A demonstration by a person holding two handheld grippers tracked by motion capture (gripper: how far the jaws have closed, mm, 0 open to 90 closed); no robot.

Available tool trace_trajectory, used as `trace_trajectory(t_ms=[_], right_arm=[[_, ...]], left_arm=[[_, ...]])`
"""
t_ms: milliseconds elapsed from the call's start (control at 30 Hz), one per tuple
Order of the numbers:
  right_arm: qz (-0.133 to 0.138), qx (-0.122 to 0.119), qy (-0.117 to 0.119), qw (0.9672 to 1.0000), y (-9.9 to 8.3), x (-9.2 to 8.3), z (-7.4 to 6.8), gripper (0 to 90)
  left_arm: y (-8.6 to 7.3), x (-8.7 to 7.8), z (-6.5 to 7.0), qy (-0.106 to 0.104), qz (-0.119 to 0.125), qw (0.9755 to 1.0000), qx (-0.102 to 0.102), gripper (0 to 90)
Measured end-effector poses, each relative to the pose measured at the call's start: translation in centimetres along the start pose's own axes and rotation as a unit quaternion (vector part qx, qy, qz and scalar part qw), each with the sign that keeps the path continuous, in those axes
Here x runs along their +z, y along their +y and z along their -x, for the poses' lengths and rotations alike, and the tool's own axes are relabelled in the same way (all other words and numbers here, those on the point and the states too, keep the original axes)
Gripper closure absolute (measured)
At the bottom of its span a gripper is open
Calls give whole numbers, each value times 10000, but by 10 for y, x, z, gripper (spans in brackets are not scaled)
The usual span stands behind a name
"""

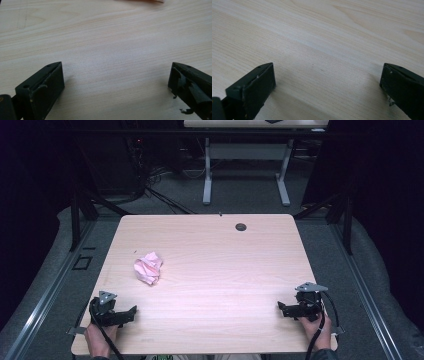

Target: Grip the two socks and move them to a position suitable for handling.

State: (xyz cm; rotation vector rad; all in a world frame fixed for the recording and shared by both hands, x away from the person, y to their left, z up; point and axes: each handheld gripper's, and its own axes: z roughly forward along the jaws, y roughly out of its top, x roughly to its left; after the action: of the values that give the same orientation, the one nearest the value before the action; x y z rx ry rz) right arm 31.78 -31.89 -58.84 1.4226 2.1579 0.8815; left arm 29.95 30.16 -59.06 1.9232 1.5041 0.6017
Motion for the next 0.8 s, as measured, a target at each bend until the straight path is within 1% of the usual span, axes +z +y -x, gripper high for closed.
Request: trace_trajectory(t_ms=[133, 200, 233, 267, 333, 367, 400, 467, 533, 633, 667, 700, 800], right_arm=[[9, 19, -6, 10000, 0, 0, 0, 0], [3, 24, -19, 10000, 0, 0, 0, 0], [2, 28, -22, 10000, 0, 0, 0, 0], [0, 28, -21, 10000, 0, 0, 0, 0], [-1, 28, -23, 10000, 0, 0, 0, 0], [-1, 30, -22, 10000, 0, 0, 0, 0], [-2, 29, -24, 10000, 0, 0, 0, 0], [1, 28, -23, 10000, 0, 0, 0, 0], [0, 29, -24, 10000, 0, 0, 0, 0], [3, 32, -26, 10000, 0, 0, 0, 0], [3, 32, -26, 10000, 0, 0, 0, 0], [0, 33, -26, 10000, 0, 0, 0, 0], [1, 35, -29, 10000, 0, 0, 0, 0]], left_arm=[[12, -6, 0, -121, 132, 9998, -77, 2], [20, -8, 0, -190, 161, 9997, -35, 2], [25, -8, 0, -229, 195, 9995, -67, 3], [31, -9, -1, -275, 197, 9994, -55, 3], [39, -8, 0, -300, 216, 9993, -54, 3], [44, -8, -1, -367, 252, 9990, -80, 3], [49, -7, 0, -364, 249, 9990, -77, 3], [59, -6, 2, -421, 285, 9987, -71, 3], [69, -3, 4, -433, 265, 9987, -8, 3], [84, 3, 6, -488, 217, 9986, 33, 3], [84, 3, 6, -488, 217, 9986, 33, 6], [93, 8, 7, -522, 175, 9985, 18, 12], [104, 16, 7, -557, 118, 9984, -46, 24]])
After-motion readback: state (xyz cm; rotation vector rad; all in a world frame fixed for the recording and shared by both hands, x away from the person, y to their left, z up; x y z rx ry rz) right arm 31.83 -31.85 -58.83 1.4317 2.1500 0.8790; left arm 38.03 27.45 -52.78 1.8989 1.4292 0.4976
